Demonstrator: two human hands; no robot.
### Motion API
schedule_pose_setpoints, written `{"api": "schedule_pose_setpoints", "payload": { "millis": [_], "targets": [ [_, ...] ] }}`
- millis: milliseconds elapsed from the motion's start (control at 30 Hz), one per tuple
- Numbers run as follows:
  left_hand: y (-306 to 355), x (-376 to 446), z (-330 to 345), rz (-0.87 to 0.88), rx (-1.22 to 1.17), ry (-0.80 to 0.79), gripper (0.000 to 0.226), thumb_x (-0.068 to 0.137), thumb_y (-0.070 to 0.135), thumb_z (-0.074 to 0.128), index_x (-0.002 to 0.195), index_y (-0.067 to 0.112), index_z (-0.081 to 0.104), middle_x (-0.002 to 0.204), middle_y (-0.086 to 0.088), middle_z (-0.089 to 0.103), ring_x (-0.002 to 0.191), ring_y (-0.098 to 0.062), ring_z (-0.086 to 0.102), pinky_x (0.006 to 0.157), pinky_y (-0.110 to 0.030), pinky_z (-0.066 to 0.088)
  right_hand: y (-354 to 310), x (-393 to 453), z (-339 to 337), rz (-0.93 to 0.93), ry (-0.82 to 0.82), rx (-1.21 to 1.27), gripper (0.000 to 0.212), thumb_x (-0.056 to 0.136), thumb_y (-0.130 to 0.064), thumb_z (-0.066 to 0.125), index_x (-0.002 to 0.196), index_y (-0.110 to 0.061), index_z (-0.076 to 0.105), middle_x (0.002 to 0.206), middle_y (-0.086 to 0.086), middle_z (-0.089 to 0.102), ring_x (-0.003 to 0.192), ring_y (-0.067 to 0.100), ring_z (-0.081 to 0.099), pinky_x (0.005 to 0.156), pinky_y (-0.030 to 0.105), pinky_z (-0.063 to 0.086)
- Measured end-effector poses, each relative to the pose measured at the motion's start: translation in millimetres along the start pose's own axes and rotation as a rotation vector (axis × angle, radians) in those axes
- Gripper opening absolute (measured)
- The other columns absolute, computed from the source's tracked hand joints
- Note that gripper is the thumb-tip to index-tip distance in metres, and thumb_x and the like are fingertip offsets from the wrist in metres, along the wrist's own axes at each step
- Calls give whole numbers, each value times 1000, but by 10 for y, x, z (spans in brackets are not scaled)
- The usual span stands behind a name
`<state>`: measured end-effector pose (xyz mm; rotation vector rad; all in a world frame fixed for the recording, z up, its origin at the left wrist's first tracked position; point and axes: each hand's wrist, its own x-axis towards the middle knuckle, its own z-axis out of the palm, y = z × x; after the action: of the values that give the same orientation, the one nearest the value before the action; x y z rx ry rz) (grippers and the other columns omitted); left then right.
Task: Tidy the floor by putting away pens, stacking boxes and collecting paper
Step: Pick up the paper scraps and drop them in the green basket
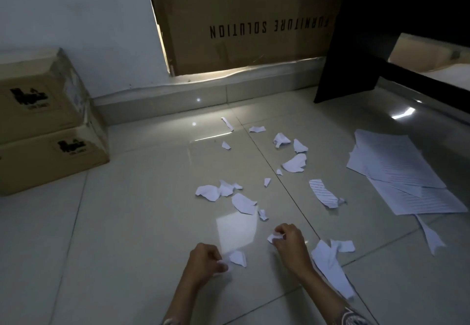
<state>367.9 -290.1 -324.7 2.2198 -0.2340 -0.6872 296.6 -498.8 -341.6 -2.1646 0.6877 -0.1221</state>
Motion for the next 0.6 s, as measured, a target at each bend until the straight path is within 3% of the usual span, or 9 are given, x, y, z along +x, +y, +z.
{"api": "schedule_pose_setpoints", "payload": {
  "millis": [67, 133, 200, 233, 267, 333, 400, 500, 600],
  "targets": [
    [41, 23, -17, 48, -41, -13, 38, 60, 3, 79, 41, 21, 51, 31, 12, 44, 33, 4, 40, 42, -9, 29, 70, 46, 42, -23, -23, -119, 27, 87, -10, 56, 114, -6, 57, 113, 10, 55, 111, 25, 47, 86, 27, 39],
    [52, 54, 29, 91, -58, 12, 41, 58, 1, 80, 40, 23, 49, 38, 12, 48, 42, 4, 45, 46, -10, 31, 120, 56, 71, -50, -43, -210, 29, 88, -10, 54, 116, -7, 55, 115, 9, 53, 112, 25, 46, 91, 32, 40],
    [34, 104, 111, 138, -45, 59, 42, 56, 3, 80, 42, 27, 49, 63, 11, 52, 67, -2, 52, 55, -9, 32, 142, 63, 102, -66, -26, -225, 19, 86, -7, 54, 104, -9, 59, 107, 10, 55, 105, 26, 48, 85, 33, 42],
    [27, 126, 154, 160, -21, 69, 41, 56, 6, 81, 45, 29, 49, 77, 8, 52, 83, -10, 51, 62, -7, 32, 124, 64, 99, -50, -22, -213, 10, 85, -6, 55, 91, -13, 59, 100, 9, 56, 99, 25, 49, 82, 33, 42],
    [23, 148, 195, 175, 12, 65, 40, 58, 8, 80, 48, 31, 48, 88, 8, 50, 94, -14, 46, 68, -7, 32, 116, 84, 96, -25, -24, -202, 15, 84, -6, 56, 76, -19, 55, 92, 8, 56, 94, 24, 50, 78, 33, 43],
    [11, 182, 263, 201, 117, 28, 40, 62, 13, 78, 51, 33, 44, 103, 8, 46, 101, -13, 38, 76, -9, 33, 136, 152, 93, -14, -40, -203, 37, 83, -7, 60, 59, -28, 41, 82, 6, 56, 87, 23, 52, 70, 28, 43],
    [14, 216, 297, 210, 227, -1, 41, 63, 17, 76, 52, 33, 40, 111, 9, 48, 102, -11, 37, 84, -20, 36, 158, 214, 75, -29, -74, -216, 40, 81, -7, 64, 55, -28, 41, 78, 5, 55, 84, 22, 52, 63, 22, 39],
    [-3, 284, 331, 218, 307, 8, 43, 64, 19, 75, 52, 31, 35, 113, 10, 54, 99, -14, 41, 76, -22, 35, 134, 284, 28, -39, -108, -135, 31, 80, -8, 65, 59, -23, 49, 73, 4, 58, 76, 20, 55, 62, 24, 43],
    [-21, 344, 366, 250, 337, 9, 44, 65, 18, 73, 53, 30, 33, 84, 19, 47, 86, -12, 38, 64, -20, 26, 31, 347, -25, -31, -70, 42, 19, 80, -4, 66, 64, -9, 57, 64, 2, 57, 64, 16, 53, 61, 22, 42]
  ]
}}
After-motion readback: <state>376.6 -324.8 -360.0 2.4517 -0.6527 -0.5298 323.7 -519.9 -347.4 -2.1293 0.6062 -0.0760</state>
